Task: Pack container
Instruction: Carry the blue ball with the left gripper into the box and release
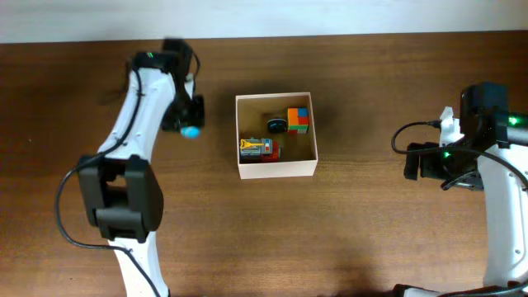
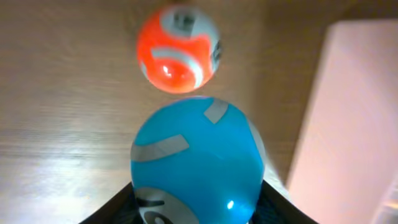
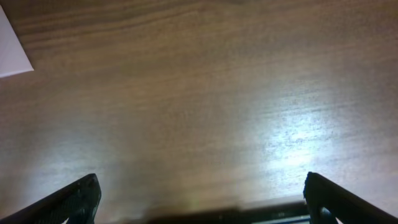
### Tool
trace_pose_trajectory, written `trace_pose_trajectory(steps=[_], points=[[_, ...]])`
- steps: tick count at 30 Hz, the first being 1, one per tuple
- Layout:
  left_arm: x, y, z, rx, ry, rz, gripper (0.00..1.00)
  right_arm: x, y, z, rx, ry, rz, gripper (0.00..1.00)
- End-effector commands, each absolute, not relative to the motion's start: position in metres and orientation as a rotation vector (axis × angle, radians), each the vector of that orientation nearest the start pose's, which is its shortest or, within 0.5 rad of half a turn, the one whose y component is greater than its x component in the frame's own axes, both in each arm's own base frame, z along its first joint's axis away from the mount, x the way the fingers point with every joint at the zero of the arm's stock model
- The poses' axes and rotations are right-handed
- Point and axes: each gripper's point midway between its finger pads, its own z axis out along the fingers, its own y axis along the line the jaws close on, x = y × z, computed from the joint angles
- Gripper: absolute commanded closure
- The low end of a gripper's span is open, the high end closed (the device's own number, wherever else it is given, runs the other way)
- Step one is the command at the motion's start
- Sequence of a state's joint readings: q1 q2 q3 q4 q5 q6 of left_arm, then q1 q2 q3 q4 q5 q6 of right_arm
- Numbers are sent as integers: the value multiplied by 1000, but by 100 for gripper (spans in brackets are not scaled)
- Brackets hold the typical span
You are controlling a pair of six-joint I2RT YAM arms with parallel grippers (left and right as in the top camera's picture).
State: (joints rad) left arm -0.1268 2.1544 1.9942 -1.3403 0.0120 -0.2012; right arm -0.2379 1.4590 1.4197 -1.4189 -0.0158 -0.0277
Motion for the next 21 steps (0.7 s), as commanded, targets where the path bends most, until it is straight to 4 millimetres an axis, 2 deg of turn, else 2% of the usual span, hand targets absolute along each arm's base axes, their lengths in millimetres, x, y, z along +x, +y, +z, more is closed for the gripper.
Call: trace_pose_trajectory(steps=[1, 3, 5, 8, 12, 15, 18, 20, 21], points=[[446, -68, 165, -63, 2960, -96, 51, 257, -64, 182, 324, 3011, -19, 1], [447, -85, 189, -17, 2921, -143, 51, 257, -64, 182, 324, 3011, -19, 1], [445, -105, 205, 40, 2891, -191, 51, 257, -64, 182, 324, 3011, -19, 1], [441, -141, 218, 151, 2846, -228, 51, 257, -64, 182, 324, 3011, -19, 1], [431, -182, 217, 278, 2826, -250, 51, 257, -64, 182, 324, 3011, -19, 1], [426, -199, 215, 337, 2816, -236, 50, 257, -64, 182, 324, 3011, -19, 1], [424, -207, 212, 368, 2809, -204, 32, 257, -64, 182, 324, 3011, -19, 1], [425, -209, 211, 375, 2807, -191, 30, 257, -64, 182, 324, 3011, -19, 1], [425, -209, 211, 375, 2806, -192, 23, 257, -64, 182, 324, 3011, -19, 1]])
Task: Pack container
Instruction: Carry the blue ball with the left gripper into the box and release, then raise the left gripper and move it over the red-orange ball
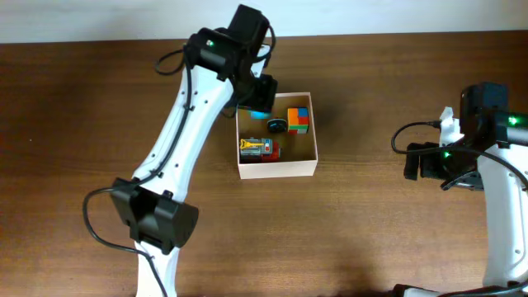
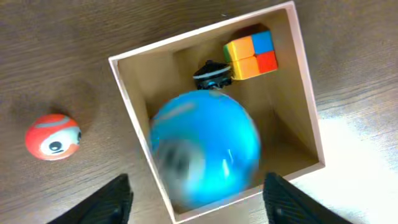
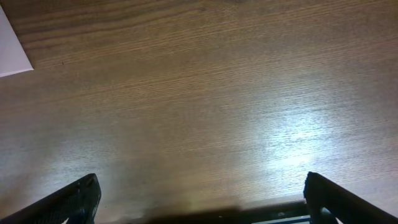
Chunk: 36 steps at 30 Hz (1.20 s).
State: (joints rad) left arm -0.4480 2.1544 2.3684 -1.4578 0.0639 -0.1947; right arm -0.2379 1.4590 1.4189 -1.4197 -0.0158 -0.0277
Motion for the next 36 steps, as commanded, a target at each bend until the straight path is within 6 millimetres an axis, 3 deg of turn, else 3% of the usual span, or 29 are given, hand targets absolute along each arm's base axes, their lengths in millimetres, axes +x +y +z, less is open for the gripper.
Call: trace_pose_trajectory(steps=[1, 2, 6, 9, 16, 24, 27, 28, 32, 36], points=[[425, -209, 210, 375, 2807, -191, 15, 257, -64, 182, 324, 3011, -19, 2], [427, -208, 210, 370, 2805, -191, 0, 257, -64, 182, 324, 3011, -19, 1], [432, -203, 211, 350, 2792, -177, 1, 257, -64, 182, 324, 3011, -19, 1], [440, -188, 212, 316, 2776, -93, 1, 257, -64, 182, 324, 3011, -19, 1], [448, -111, 210, 68, 2806, 199, 1, 257, -64, 182, 324, 3011, -19, 1], [449, -22, 204, -194, 2872, 257, 1, 257, -64, 182, 324, 3011, -19, 1], [459, -26, 190, -69, 2906, 140, 1, 257, -64, 182, 324, 3011, -19, 1], [467, -29, 176, -56, 2919, 102, 1, 257, -64, 182, 324, 3011, -19, 1], [475, -30, 149, -54, 2958, 109, 1, 257, -64, 182, 324, 3012, -19, 1], [474, -31, 109, -48, 3055, 123, 1, 257, -64, 182, 324, 3011, -19, 1]])
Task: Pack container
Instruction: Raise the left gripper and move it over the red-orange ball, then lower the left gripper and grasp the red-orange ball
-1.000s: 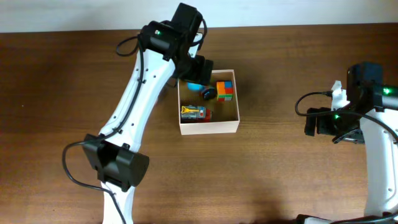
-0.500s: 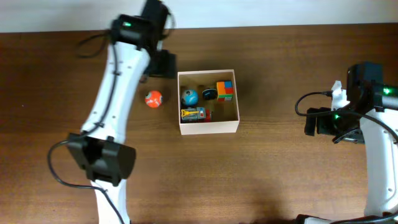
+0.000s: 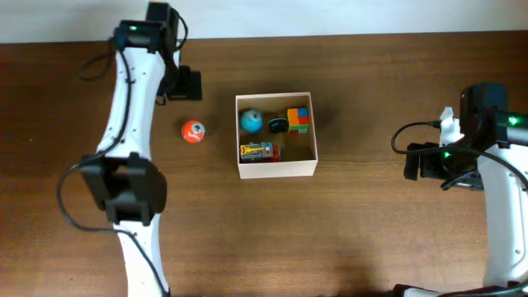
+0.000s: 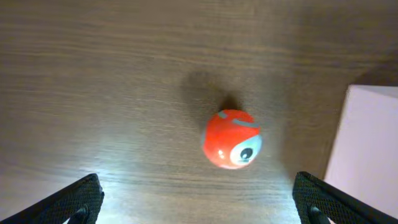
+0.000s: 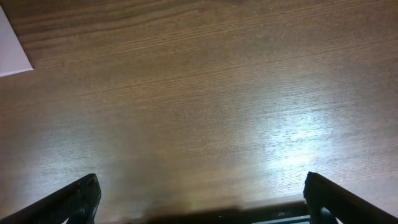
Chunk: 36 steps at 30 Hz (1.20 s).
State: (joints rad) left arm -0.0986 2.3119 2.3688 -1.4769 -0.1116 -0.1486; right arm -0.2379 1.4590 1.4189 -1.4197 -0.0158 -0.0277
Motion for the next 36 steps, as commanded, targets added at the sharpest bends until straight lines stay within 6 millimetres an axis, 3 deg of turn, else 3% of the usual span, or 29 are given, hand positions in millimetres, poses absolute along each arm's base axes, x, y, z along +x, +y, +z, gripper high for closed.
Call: trace_pose_trajectory(steps=[1, 7, 11, 20, 29, 36], points=[[473, -31, 102, -46, 3075, 126, 1, 257, -64, 182, 324, 3011, -19, 1], [460, -44, 68, -45, 3198, 15, 1, 257, -64, 182, 324, 3011, -19, 1], [456, -57, 63, -47, 3226, -93, 1, 257, -64, 182, 324, 3011, -19, 1], [449, -57, 50, -46, 3275, -86, 1, 257, -64, 182, 324, 3011, -19, 1], [459, -59, 44, -39, 3241, -85, 1, 257, -64, 182, 324, 3011, -19, 1], [450, -70, 33, 5, 3280, -63, 1, 257, -64, 182, 324, 3011, -19, 1]])
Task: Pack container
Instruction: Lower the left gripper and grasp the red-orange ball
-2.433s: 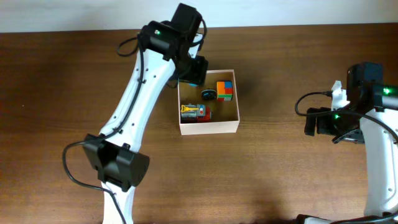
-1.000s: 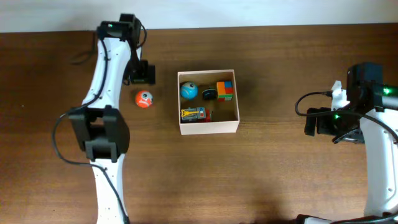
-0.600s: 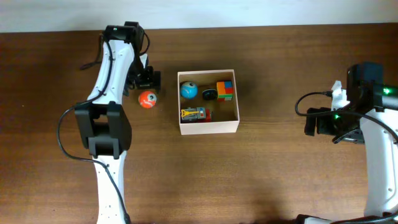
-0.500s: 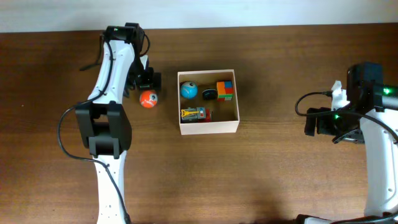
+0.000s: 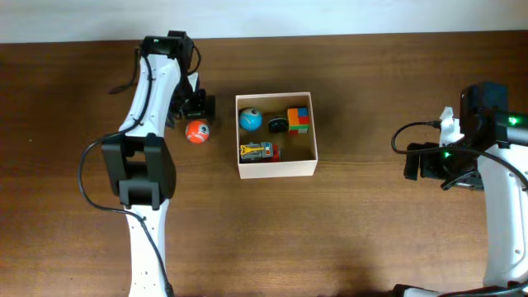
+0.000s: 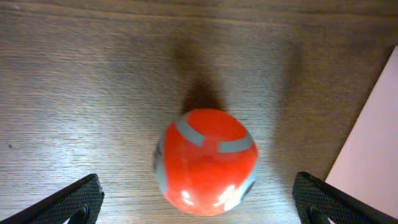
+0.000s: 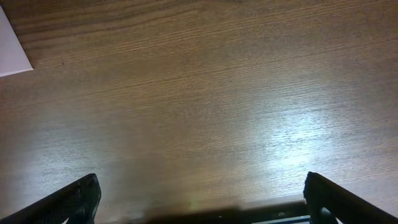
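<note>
An orange ball with grey stripes (image 5: 196, 131) (image 6: 205, 160) lies on the table just left of the open cardboard box (image 5: 277, 172). My left gripper (image 5: 196, 110) (image 6: 198, 202) hangs low over the ball, open, its fingers wide on either side. Inside the box sit a blue ball (image 5: 251, 120), a small black item (image 5: 276, 125), a coloured cube (image 5: 298, 120) and a toy truck (image 5: 257, 150). My right gripper (image 5: 429, 162) (image 7: 199, 202) is open over bare table at the far right.
The box's pale wall (image 6: 373, 149) shows at the right edge of the left wrist view, close to the orange ball. A corner of the box (image 7: 13, 53) appears at the left of the right wrist view. The wooden table (image 5: 371, 231) surrounds everything.
My left gripper has come down and closer to the orange ball, which now fills more of the wrist view between the open fingers. The right arm has not moved.
My left gripper first held the blue ball beside the orange one, left of the box. Then it was over the box with the blue ball leaving its open fingers. Later the blue ball lay in the box and the gripper was back left, now low over the orange ball.
</note>
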### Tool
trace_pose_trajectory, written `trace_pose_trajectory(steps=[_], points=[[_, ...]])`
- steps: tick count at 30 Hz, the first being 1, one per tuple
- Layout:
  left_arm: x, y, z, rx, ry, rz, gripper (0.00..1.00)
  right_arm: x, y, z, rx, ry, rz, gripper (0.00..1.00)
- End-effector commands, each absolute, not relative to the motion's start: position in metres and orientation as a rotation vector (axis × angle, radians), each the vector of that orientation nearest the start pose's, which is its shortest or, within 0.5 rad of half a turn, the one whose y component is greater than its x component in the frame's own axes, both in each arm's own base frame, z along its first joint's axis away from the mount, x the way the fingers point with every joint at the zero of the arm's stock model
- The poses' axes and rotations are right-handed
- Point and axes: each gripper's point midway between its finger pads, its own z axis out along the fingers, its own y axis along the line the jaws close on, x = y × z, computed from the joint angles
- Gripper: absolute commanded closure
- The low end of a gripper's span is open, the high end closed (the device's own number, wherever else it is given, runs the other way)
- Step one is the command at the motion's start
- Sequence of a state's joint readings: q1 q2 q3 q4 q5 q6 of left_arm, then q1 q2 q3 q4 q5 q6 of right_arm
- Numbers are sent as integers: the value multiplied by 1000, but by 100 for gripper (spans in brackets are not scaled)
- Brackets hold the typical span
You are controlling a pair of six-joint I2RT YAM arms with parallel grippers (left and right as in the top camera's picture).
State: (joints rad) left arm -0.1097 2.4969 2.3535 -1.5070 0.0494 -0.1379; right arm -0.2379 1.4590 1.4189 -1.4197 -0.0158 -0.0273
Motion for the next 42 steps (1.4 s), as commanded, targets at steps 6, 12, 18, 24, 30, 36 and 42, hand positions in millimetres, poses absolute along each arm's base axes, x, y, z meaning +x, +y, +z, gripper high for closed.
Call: trace_pose_trajectory(steps=[6, 12, 18, 24, 30, 36, 42], points=[[436, -70, 18, -21, 3327, 49, 1, 257, -64, 182, 324, 3011, -19, 1], [434, -70, 13, -22, 3334, 45, 1, 257, -64, 182, 324, 3011, -19, 1], [435, -70, 13, -21, 3332, 46, 0, 257, -64, 182, 324, 3011, -19, 1], [436, -70, 13, -20, 3325, 45, 20, 257, -64, 182, 324, 3011, -19, 1], [443, -71, 11, -1, 3296, 39, 33, 257, -64, 182, 324, 3011, -19, 1], [459, -73, 18, 79, 3230, 26, 37, 257, -64, 182, 324, 3011, -19, 1], [469, -74, 38, 78, 3188, 16, 59, 257, -64, 182, 324, 3011, -19, 1]])
